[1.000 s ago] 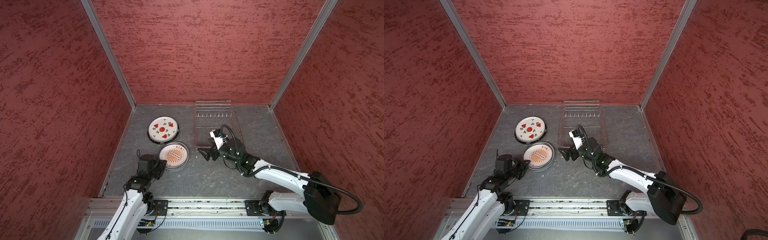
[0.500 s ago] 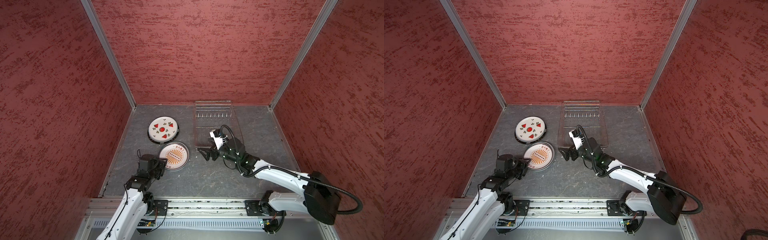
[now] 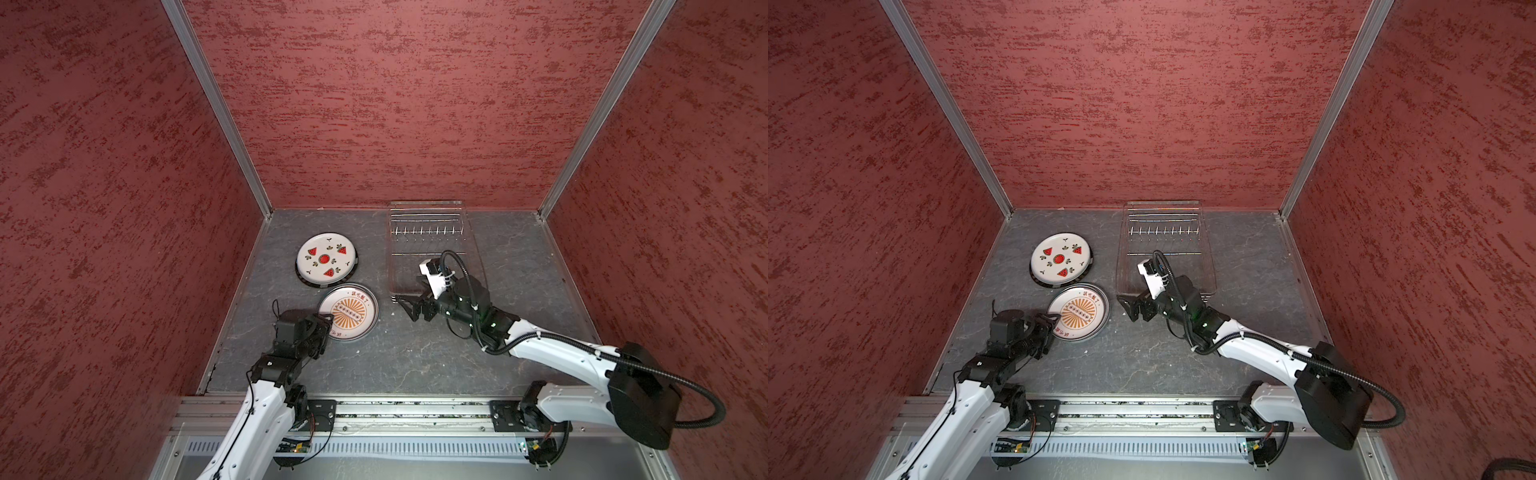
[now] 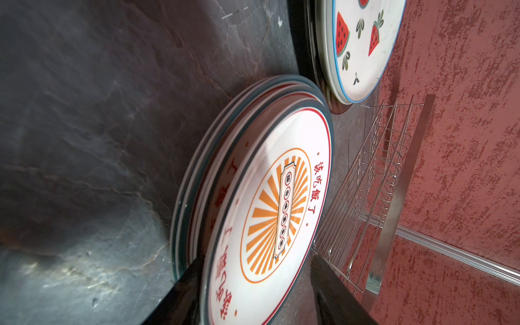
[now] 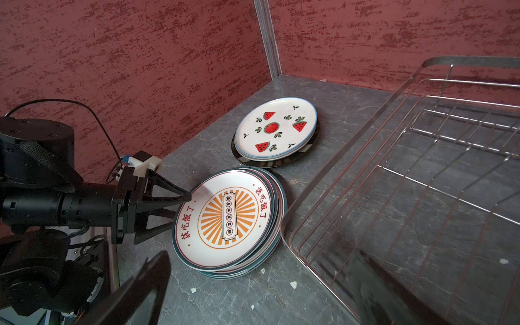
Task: Unload the plates from the dish rack
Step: Place the plate among the plates.
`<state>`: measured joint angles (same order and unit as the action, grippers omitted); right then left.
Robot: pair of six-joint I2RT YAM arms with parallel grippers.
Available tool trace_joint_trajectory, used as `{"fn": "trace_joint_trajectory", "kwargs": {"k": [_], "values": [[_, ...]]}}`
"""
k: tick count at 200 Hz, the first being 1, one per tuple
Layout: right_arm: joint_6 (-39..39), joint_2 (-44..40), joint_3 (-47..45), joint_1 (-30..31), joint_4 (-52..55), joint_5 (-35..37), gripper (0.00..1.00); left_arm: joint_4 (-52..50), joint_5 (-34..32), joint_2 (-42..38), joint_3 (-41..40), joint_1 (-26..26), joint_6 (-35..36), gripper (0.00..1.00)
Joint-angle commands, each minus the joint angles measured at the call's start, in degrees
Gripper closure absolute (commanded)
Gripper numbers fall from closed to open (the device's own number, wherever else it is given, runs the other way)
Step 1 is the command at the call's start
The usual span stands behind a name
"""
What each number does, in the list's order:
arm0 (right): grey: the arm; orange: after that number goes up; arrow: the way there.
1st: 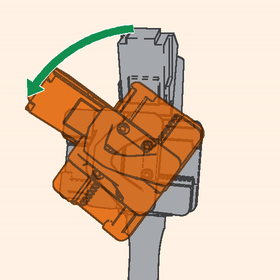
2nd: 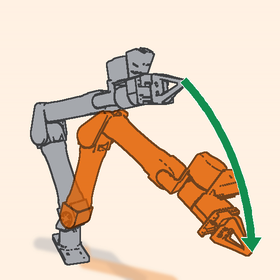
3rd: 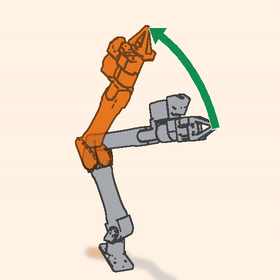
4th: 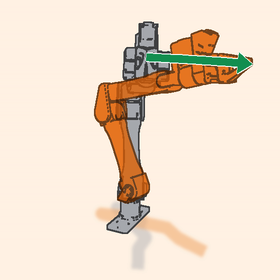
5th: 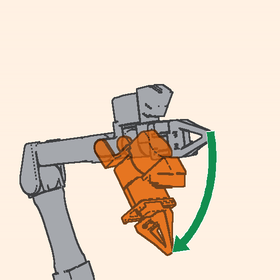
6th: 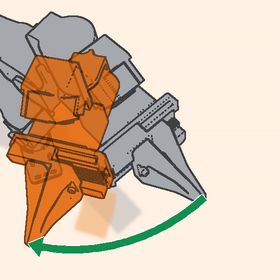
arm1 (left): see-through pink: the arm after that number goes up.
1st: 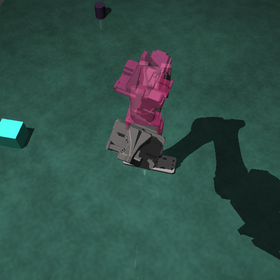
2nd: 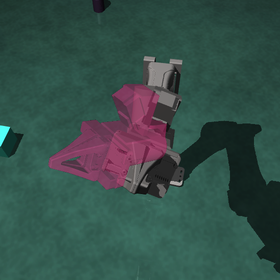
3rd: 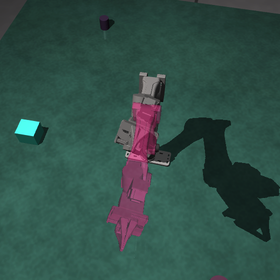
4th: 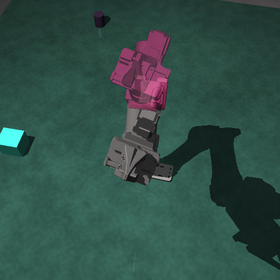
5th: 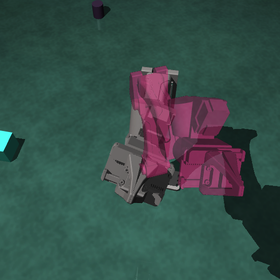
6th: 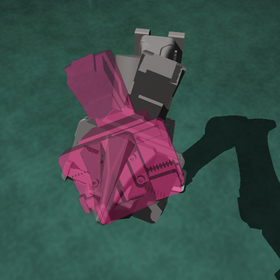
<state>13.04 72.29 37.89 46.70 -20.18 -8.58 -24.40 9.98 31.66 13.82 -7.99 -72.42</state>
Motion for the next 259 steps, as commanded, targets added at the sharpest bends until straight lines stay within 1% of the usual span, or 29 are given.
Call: {"fn": "trace_joint_trajectory", "kwargs": {"k": [1,15,39,54,102,160,175,194,207,222,245,259], "values": [[-1.2,-0.3,2.3,0.4,0.0,1.3,0.01,-0.9,-3.5,1.2,0.9,0.3,1.0,0.39],[-1.2,-0.4,2.2,0.5,0.0,1.3,0.01,-1.0,-4.9,2.0,1.3,0.4,1.1,0.39],[-1.4,-0.4,2.1,0.5,0.1,1.7,0.01,-0.4,-4.8,2.9,1.3,0.4,0.9,0.39],[-1.3,-0.4,2.1,0.5,0.3,1.8,0.01,-0.8,-5.0,2.5,1.5,0.3,0.9,0.39],[-1.4,-0.1,2.2,0.6,0.1,1.8,0.01,-3.5,-8.7,0.1,2.3,0.6,1.1,0.39],[-1.6,-0.7,1.8,0.6,0.3,1.8,0.01,-4.4,-10.8,0.3,4.1,1.1,2.1,0.39],[-1.6,-1.1,1.4,0.6,0.2,1.9,0.01,-4.4,-9.9,-0.4,4.2,1.1,2.2,0.39],[-1.6,-1.4,1.2,0.6,0.1,3.0,0.01,-4.2,-5.0,-0.5,3.6,1.1,1.7,0.39],[-1.6,-1.5,1.2,0.6,0.3,3.7,0.01,-4.9,-1.9,-0.6,3.0,0.3,-0.2,0.39],[-1.6,-1.4,1.2,0.6,0.2,3.8,0.01,-5.8,-0.9,-1.4,2.3,-1.8,-2.7,0.39],[-1.3,-1.2,1.4,0.6,-0.1,3.5,0.01,-6.6,-3.7,-3.3,2.0,-5.8,-4.5,0.39],[-1.1,-1.3,1.4,0.6,-0.1,3.3,0.01,-7.4,-4.9,-4.0,2.7,-6.3,-4.6,0.39]]}}
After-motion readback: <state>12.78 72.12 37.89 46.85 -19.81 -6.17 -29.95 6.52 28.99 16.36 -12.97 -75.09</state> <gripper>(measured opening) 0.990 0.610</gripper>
